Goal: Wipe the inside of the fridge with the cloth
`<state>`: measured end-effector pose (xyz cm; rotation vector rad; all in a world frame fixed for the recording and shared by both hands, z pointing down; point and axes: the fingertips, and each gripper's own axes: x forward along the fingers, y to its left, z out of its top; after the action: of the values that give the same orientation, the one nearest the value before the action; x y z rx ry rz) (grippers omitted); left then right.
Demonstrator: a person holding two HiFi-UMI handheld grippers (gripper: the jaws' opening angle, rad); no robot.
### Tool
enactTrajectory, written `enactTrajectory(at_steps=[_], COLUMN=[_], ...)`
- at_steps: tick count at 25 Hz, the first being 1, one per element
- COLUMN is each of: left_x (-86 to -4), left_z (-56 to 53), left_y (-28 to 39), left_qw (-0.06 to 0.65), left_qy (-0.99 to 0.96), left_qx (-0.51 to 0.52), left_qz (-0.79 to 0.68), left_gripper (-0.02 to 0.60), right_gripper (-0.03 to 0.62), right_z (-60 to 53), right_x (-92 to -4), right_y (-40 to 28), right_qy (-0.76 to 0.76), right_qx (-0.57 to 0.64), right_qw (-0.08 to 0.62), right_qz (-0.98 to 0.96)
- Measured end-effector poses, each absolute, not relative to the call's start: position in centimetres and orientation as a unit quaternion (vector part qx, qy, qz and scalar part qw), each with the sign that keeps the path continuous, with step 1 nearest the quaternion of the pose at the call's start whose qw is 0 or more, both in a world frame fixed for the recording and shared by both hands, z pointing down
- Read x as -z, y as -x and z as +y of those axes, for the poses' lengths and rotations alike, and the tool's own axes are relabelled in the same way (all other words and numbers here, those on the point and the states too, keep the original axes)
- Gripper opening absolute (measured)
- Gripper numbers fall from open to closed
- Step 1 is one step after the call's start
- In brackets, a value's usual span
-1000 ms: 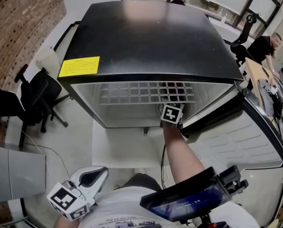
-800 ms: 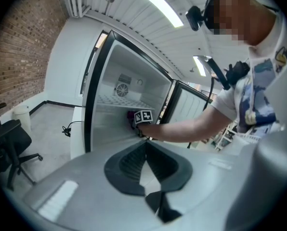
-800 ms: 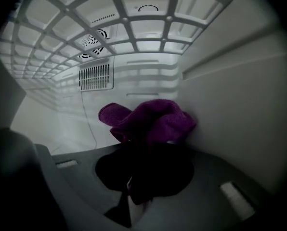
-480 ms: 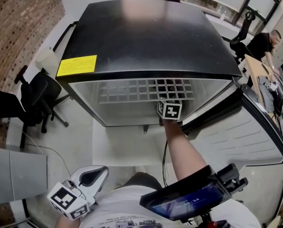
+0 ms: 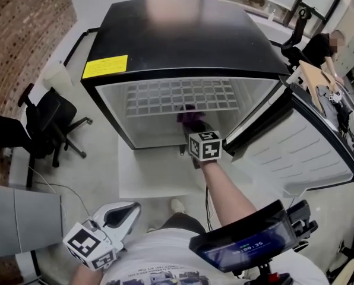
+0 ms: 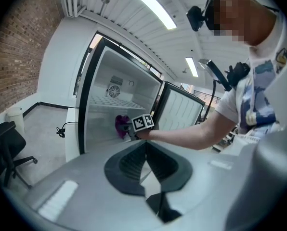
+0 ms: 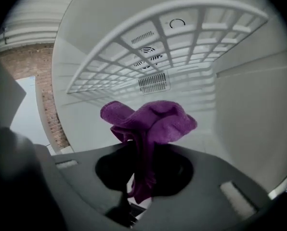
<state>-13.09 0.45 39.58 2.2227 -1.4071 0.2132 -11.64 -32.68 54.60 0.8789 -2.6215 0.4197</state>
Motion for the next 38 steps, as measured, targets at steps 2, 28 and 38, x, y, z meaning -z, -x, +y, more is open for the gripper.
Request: enactTrajectory(at_steps=[2,28,38], left_x=[-39.6,-38.9,-38.6], left_z=[1.0,6.0,5.0], left_y=[12.6,6.0,4.5], left_qw=[0.246,0.215,0.201], left_qy=[-0.821,-0.887,-0.898], left_qx=[-0.077,-0.074,-0.082], left_qz=[-0.509,-0.403,-0.384], left_gripper=[0.005,0.005,0.006], right_gripper=[0.067,0.067,0.067], right_z=[-30.6,-20.9,-24.1], right_x=[-54.3,-34.3,-26.5], right_y=[11.3,-9.9,-13.2], right_qy=[-0.301,-0.438,-0.472], right_qx=[-0.147,-0.046,0.016], right_qw=[0.170,0.054,0.012], right_qz=[-0.927,-0.896,-0.881])
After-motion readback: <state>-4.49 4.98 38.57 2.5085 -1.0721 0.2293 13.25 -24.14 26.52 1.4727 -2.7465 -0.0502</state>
